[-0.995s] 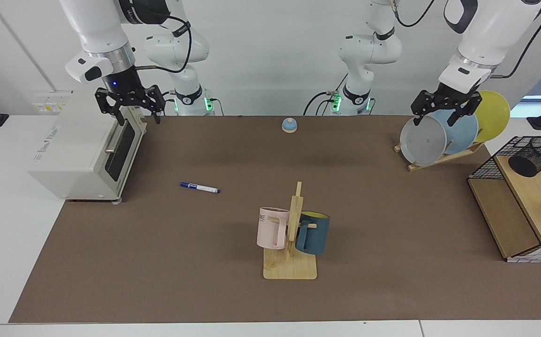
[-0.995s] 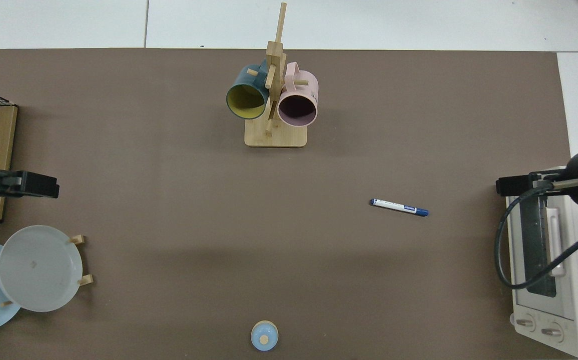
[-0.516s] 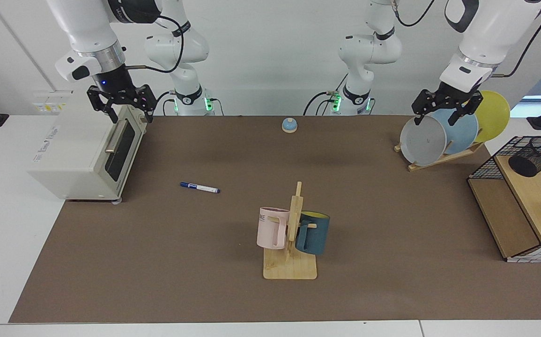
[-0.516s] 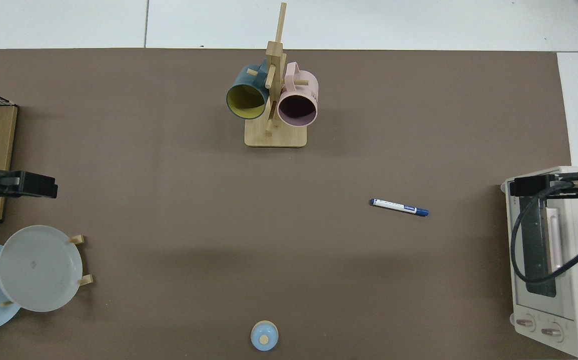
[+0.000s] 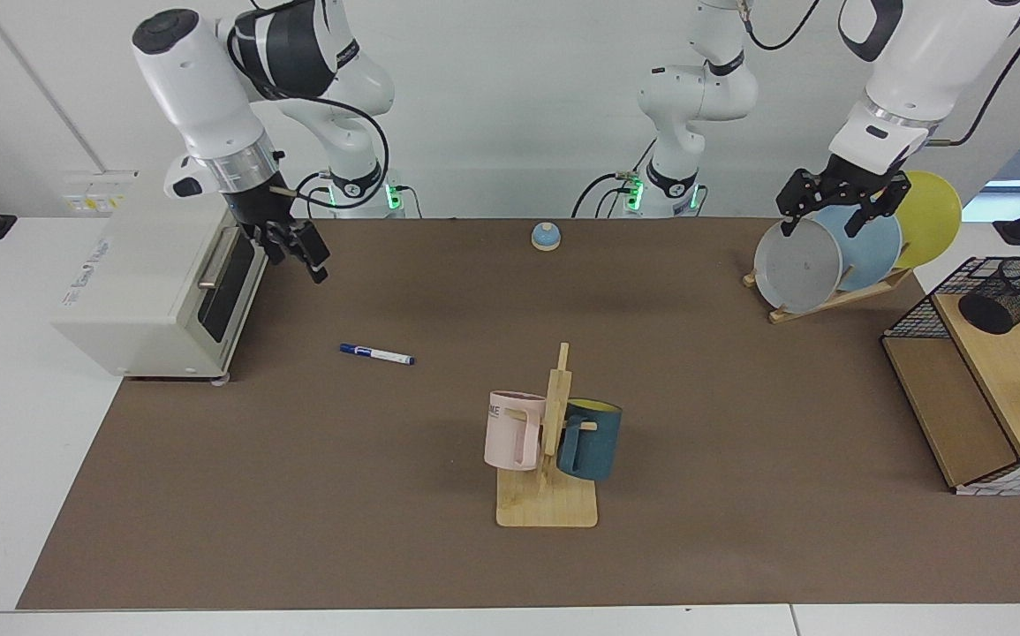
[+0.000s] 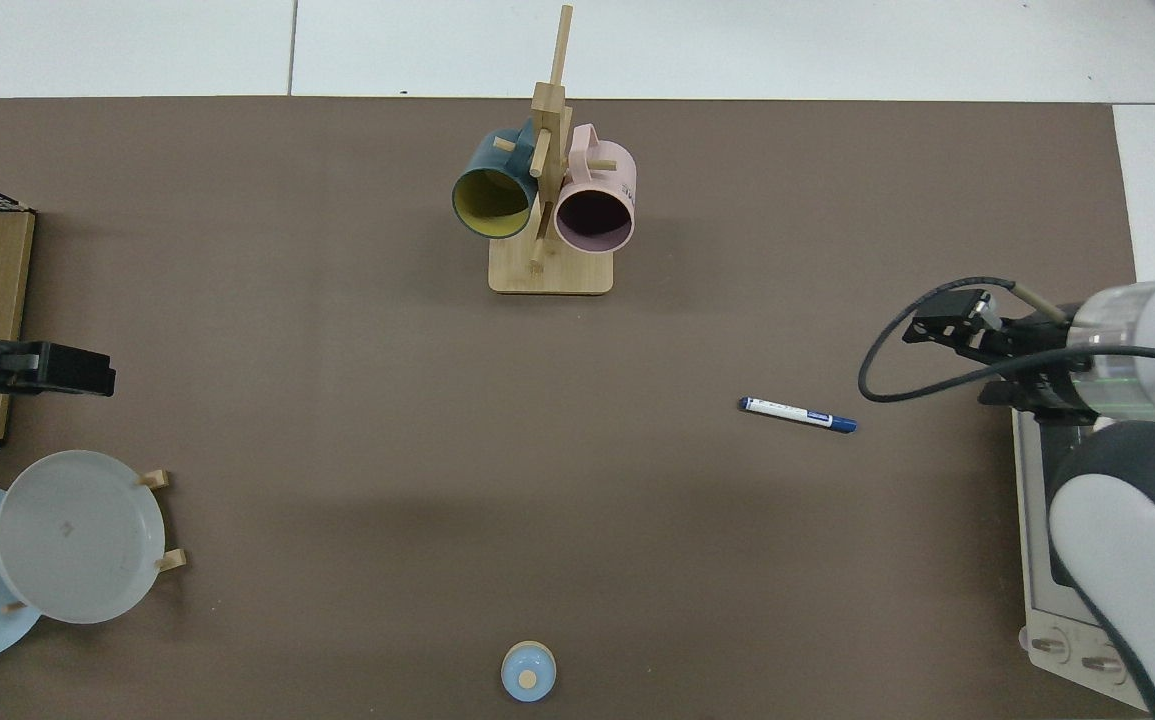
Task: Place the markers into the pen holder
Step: 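Reach the right gripper toward the white marker on the table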
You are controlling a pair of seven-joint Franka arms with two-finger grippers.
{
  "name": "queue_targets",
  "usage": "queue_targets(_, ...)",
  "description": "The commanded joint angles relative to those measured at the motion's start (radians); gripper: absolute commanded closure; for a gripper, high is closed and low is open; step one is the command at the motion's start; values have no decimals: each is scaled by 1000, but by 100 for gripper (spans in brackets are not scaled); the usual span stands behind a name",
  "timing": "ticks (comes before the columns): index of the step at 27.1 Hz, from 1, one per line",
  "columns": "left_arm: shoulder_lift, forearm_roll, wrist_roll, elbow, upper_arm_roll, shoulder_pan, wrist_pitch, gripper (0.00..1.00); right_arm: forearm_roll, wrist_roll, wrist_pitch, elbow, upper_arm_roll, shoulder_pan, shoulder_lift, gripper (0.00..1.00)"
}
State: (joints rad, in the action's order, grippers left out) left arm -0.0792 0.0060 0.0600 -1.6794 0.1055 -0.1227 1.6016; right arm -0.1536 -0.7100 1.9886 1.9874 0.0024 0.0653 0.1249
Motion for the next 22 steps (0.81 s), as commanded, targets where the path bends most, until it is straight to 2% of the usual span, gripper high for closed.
queue_targets(1, -14, -1, 4, -8, 10, -11, -5, 0, -61, -282, 113, 50, -2, 36, -66, 0)
queue_targets(8, -14, -1, 4, -8, 10, -11, -5, 0, -63, -531, 177, 76, -2, 33, -160, 0)
queue_targets(13, -14, -1, 3, -8, 10, -11, -5, 0, -63, -663, 182, 122, -2, 28, -169, 0)
queue_targets(17, -14, -1, 4, -8, 10, -11, -5, 0, -64, -738, 251, 168, -2, 21, -180, 0)
queue_targets(22, -14, -1, 4, -8, 10, -11, -5, 0, -121, -795, 289, 189, -2, 27, -228, 0)
